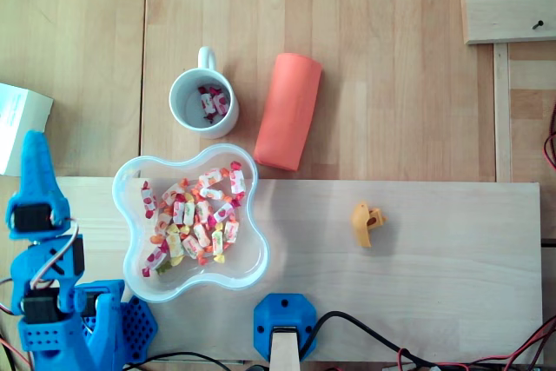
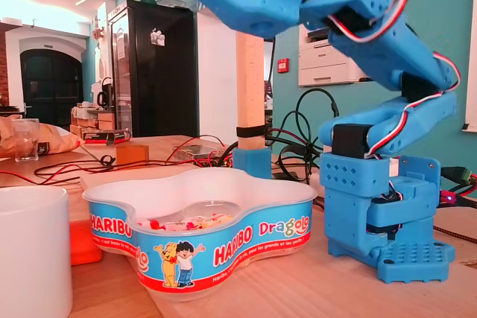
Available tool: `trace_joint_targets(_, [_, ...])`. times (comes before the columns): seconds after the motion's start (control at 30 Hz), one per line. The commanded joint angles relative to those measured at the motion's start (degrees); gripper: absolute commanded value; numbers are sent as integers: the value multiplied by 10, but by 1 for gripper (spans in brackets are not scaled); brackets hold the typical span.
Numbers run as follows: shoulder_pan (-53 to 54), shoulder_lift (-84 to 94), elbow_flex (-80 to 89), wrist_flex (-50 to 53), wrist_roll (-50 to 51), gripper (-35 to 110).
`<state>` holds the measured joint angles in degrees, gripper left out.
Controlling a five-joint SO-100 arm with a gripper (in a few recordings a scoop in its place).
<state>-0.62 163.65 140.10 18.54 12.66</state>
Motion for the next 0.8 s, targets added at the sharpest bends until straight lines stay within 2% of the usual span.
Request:
trace_joint_targets(0.0, [62,-23,-101,91,83,16])
trace_joint_targets(0.23, [185,-119,-218,300,284,15])
trace_joint_targets(0.43, [251,-141,-238,486,437,15])
trace_joint_targets(0.77, [356,-145,-234,699,584,15])
